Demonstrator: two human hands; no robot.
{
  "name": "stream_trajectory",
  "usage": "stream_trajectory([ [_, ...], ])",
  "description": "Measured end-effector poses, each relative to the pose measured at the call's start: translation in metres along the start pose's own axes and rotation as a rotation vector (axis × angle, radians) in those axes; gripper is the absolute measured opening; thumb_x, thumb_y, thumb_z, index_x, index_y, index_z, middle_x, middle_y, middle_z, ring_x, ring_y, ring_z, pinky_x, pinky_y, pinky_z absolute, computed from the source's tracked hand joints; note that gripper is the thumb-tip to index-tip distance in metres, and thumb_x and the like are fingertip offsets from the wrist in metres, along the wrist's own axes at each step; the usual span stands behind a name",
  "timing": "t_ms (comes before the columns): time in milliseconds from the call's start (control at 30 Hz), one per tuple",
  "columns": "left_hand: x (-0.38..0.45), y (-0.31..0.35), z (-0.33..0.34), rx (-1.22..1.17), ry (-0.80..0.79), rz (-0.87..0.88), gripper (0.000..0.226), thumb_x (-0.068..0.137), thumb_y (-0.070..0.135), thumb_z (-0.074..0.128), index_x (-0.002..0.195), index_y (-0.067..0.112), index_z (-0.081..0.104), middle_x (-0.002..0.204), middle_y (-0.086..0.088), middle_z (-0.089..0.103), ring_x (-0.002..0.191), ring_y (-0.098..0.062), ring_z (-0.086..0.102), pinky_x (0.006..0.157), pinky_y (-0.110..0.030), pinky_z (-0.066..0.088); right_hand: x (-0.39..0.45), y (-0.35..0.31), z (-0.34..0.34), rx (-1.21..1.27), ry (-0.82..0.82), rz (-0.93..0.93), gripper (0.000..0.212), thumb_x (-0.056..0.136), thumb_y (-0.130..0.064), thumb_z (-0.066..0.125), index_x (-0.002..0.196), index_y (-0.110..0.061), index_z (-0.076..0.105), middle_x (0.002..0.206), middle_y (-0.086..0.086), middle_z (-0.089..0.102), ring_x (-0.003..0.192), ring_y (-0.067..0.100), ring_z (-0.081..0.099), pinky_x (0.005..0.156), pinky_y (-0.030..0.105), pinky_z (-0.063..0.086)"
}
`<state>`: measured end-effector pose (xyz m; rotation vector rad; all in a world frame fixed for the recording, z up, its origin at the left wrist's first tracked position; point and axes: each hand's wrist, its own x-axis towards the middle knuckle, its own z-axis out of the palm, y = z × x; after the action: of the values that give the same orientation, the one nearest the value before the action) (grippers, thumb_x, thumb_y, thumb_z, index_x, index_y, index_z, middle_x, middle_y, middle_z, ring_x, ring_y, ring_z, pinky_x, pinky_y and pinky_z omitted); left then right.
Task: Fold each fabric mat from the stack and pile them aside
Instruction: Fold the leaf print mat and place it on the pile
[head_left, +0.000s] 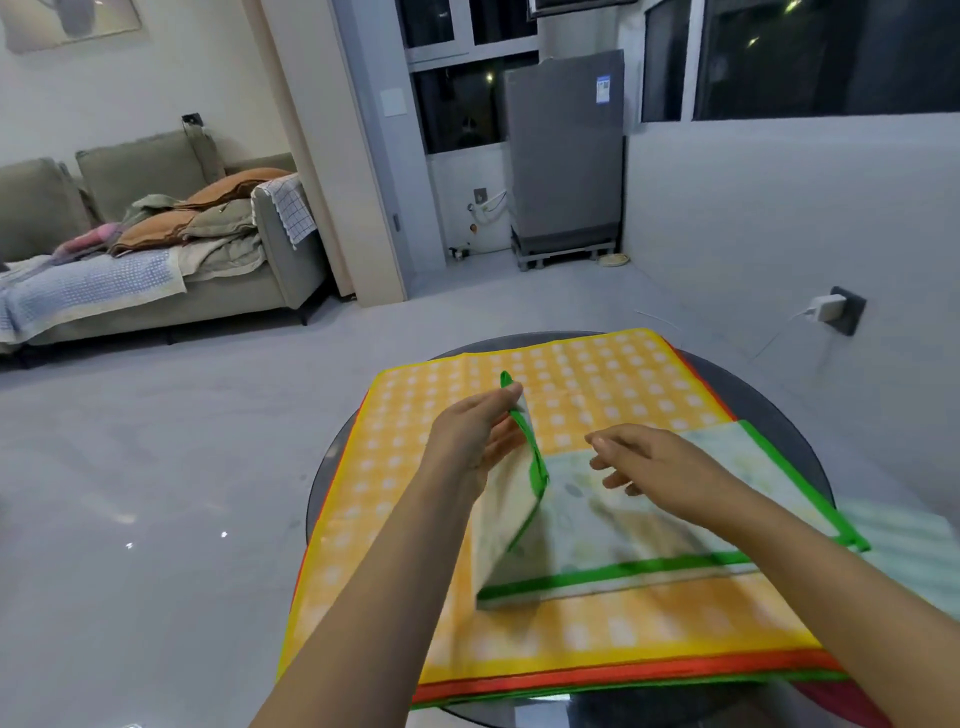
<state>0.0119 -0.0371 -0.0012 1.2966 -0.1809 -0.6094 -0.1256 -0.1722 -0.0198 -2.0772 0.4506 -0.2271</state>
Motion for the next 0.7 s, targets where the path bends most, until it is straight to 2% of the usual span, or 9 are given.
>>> stream_trajectory([
  [33,0.001,-0.007,0.008,0.014,-0.009,-0.002,0.011,0.084,0.013,0.069,0.083,0.005,0.063,0.052,0.001,0.059,0.041,-0.008,0.054,0.050,-0.019,0.048,-0.002,0.000,-0.004,0.040,0.005,0.023,0.029,0.095,-0.041,0.045,0.114,-0.025,0.060,0.102,-0.007,0.067,0.084,0.008,0.065,0.079,0.029,0.052],
  [133,0.005,-0.029,0.024,0.074,0.016,-0.008,0.014,0.080,0.013,0.074,0.085,0.004,0.065,0.067,-0.007,0.062,0.051,-0.013,0.058,0.052,-0.020,0.051,-0.008,0.003,-0.014,0.082,-0.009,0.085,0.029,0.095,-0.039,0.046,0.106,-0.019,0.063,0.092,-0.001,0.070,0.073,0.013,0.066,0.066,0.026,0.051],
  [267,0.009,-0.054,0.039,0.140,0.060,-0.070,0.029,0.077,0.011,0.077,0.099,0.002,0.060,0.071,-0.011,0.061,0.050,-0.018,0.059,0.048,-0.022,0.052,-0.015,0.016,-0.016,-0.004,-0.053,0.159,0.018,0.092,-0.039,0.051,0.098,-0.025,0.062,0.080,-0.003,0.069,0.063,0.010,0.064,0.053,0.020,0.047],
  [333,0.012,-0.064,0.043,0.185,0.075,-0.062,0.034,0.076,0.011,0.078,0.103,0.003,0.058,0.073,-0.012,0.062,0.048,-0.017,0.060,0.052,-0.026,0.055,-0.017,0.021,-0.013,-0.051,-0.073,0.180,0.018,0.090,-0.041,0.055,0.099,-0.027,0.061,0.068,-0.005,0.065,0.053,0.006,0.060,0.048,0.017,0.043],
  [433,0.017,-0.077,0.047,0.263,0.085,-0.049,0.034,0.077,0.014,0.078,0.103,0.006,0.057,0.073,-0.009,0.063,0.048,-0.018,0.060,0.058,-0.031,0.055,-0.020,0.028,-0.008,-0.192,-0.072,0.180,0.030,0.084,-0.048,0.059,0.108,-0.030,0.056,0.067,-0.005,0.063,0.052,0.001,0.059,0.051,0.019,0.040],
  [500,0.018,-0.083,0.049,0.326,0.096,-0.029,0.034,0.076,0.017,0.078,0.101,0.009,0.057,0.072,-0.006,0.064,0.051,-0.019,0.061,0.064,-0.035,0.056,-0.021,0.032,-0.004,-0.214,-0.048,0.211,0.034,0.082,-0.047,0.063,0.110,-0.030,0.052,0.077,-0.004,0.062,0.062,0.005,0.060,0.052,0.022,0.041],
  [567,0.019,-0.086,0.050,0.413,0.095,0.002,0.036,0.075,0.023,0.079,0.100,0.011,0.056,0.071,-0.004,0.064,0.056,-0.020,0.062,0.070,-0.039,0.057,-0.021,0.034,0.000,-0.254,-0.026,0.223,0.036,0.080,-0.043,0.066,0.109,-0.028,0.049,0.084,-0.003,0.061,0.072,0.011,0.061,0.060,0.029,0.048],
  [633,0.019,-0.086,0.051,0.453,0.069,0.000,0.039,0.075,0.028,0.078,0.101,0.011,0.055,0.073,-0.003,0.063,0.060,-0.020,0.062,0.070,-0.039,0.057,-0.022,0.036,0.005,-0.320,-0.007,0.216,0.035,0.080,-0.038,0.066,0.105,-0.027,0.045,0.084,-0.002,0.062,0.075,0.016,0.062,0.071,0.038,0.052],
  [700,0.022,-0.083,0.050,0.456,0.042,-0.012,0.037,0.079,0.030,0.075,0.103,0.009,0.056,0.075,-0.004,0.062,0.064,-0.021,0.062,0.065,-0.037,0.056,-0.022,0.036,0.009,-0.345,0.002,0.205,0.030,0.082,-0.035,0.066,0.099,-0.024,0.043,0.082,-0.001,0.062,0.075,0.019,0.062,0.072,0.040,0.051],
])
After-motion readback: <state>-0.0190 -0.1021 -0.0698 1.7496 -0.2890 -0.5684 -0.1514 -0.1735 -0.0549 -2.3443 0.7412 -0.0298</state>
